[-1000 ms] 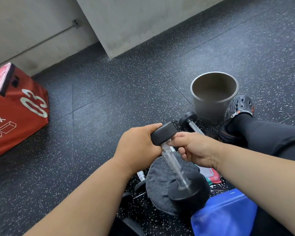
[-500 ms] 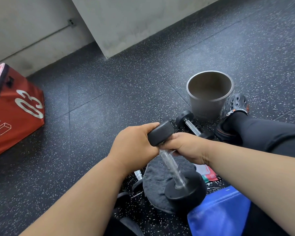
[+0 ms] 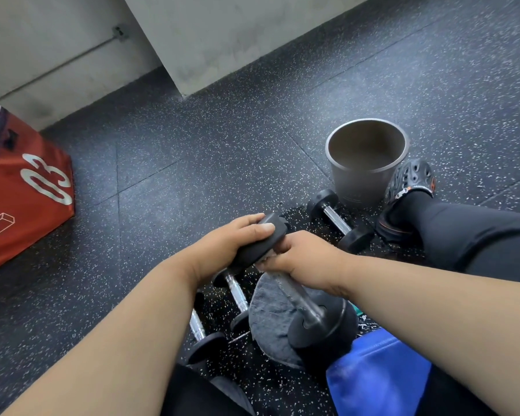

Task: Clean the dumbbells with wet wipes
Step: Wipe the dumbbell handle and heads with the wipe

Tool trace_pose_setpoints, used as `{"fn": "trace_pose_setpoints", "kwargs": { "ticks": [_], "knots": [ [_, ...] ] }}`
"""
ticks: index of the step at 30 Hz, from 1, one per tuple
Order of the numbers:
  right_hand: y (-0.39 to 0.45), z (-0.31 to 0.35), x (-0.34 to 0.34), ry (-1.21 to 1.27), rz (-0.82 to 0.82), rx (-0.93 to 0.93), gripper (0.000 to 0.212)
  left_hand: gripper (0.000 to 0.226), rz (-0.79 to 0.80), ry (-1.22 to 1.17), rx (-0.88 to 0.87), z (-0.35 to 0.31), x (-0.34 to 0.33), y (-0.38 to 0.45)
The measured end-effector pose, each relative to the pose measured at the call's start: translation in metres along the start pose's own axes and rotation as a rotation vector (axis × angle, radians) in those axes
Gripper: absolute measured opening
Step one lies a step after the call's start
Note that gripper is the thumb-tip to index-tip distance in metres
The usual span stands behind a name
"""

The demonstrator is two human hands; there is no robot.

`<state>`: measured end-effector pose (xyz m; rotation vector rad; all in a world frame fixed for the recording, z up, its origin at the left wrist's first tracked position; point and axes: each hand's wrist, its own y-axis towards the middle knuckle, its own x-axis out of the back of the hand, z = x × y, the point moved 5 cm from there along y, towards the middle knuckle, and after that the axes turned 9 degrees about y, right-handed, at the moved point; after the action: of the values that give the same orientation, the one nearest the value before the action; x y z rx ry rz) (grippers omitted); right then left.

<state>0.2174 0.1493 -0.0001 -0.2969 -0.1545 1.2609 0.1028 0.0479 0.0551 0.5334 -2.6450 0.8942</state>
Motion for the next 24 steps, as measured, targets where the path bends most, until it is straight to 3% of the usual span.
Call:
{"fn": "trace_pose_setpoints", "kwargs": {
  "ticks": [6,9,10,12,15,21,24],
  "knots": [
    [-0.006,0.001,0.008,-0.260,-0.125,0.008,0.031,0.071,0.030,-0.045,0.027,0.007,-0.002,0.009],
    [-0.004,-0.004,0.008,-0.202,-0.073,-0.039,0.035,0.038,0.038,-0.063,-0.013,0.003,-0.005,0.009],
    [-0.004,-0.007,0.007,-0.146,-0.052,-0.050,0.039,0.037,0.041,-0.064,-0.017,0.003,-0.006,0.009],
    [-0.003,-0.006,0.004,-0.062,-0.015,-0.039,0.038,0.056,0.036,-0.050,-0.009,0.004,-0.003,0.011],
    [-0.004,0.004,0.006,-0.050,0.037,0.012,0.006,0.080,0.053,-0.022,0.000,0.007,-0.002,0.015],
    [-0.003,0.018,0.013,-0.429,0.124,0.138,0.040,0.079,0.007,0.043,0.013,0.010,-0.001,0.016],
    [-0.004,0.023,0.013,-0.445,0.144,0.191,0.048,0.078,0.003,0.040,0.006,0.009,-0.001,0.013]
  ]
}}
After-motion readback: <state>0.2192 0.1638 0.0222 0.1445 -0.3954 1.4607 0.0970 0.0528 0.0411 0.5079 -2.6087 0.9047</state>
